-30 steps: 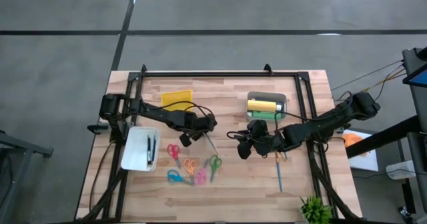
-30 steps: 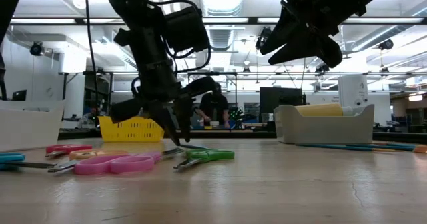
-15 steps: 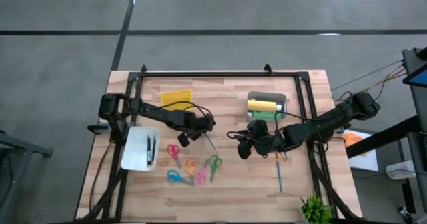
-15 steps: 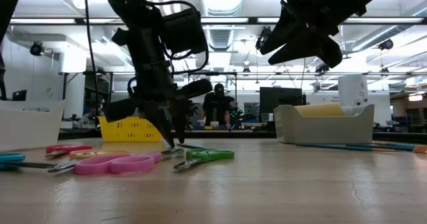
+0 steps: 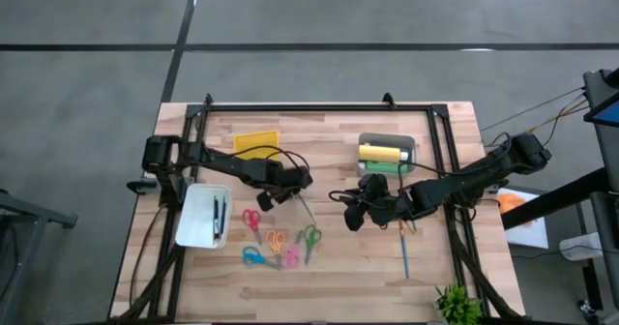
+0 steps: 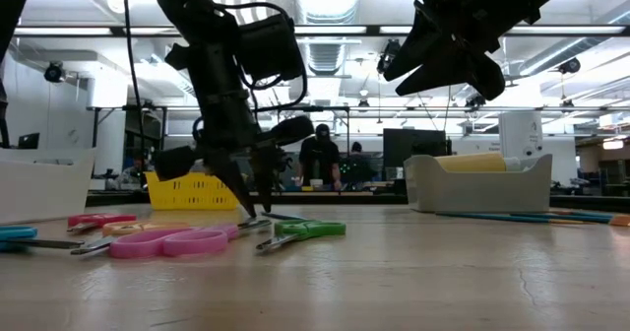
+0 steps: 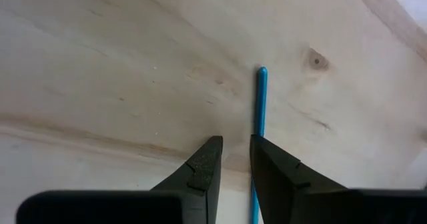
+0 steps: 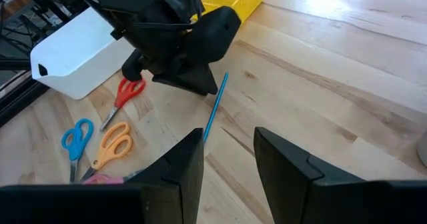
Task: Pick & Place Paint Supplies
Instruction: Put the blue paintbrush into the white bin
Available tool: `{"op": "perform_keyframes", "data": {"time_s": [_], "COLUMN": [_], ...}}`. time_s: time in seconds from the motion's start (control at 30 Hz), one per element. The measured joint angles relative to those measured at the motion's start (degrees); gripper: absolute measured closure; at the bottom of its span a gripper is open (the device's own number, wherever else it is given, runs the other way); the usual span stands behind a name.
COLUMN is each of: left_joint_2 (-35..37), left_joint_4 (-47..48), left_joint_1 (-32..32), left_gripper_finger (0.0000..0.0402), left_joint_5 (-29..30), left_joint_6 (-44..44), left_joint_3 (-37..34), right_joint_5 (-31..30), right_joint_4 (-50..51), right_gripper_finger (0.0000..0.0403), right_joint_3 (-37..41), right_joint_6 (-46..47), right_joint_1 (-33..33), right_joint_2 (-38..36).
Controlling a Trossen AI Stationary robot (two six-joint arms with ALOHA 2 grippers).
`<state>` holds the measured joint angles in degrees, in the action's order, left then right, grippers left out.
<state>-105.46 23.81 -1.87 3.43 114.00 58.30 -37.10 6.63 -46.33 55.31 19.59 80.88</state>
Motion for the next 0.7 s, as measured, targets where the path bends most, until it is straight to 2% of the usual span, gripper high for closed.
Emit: {"op": "perform_keyframes", "data": {"time_s": [0.23,0.7], "left_joint_2": [2.6,3.75], "left_joint_4": [-0.68,-5.55], "left_joint_1": [0.86,0.7], "left_gripper_finger": [0.0316,0.0316], "left_joint_5": [-1.76,1.46], "left_joint_6": [-3.89,-4.74], "left_joint_3": [0.14,0.2], "right_joint_5": [0.0,0.0], "right_joint_4": [0.02,0.0], "right_gripper_finger": [0.0273,0.0273], "right_joint_3": [0.0,0.0], "right_joint_6": [0.06,0.03], "right_joint_1": [0.02,0.0], "right_joint_2": [0.0,0.0]}}
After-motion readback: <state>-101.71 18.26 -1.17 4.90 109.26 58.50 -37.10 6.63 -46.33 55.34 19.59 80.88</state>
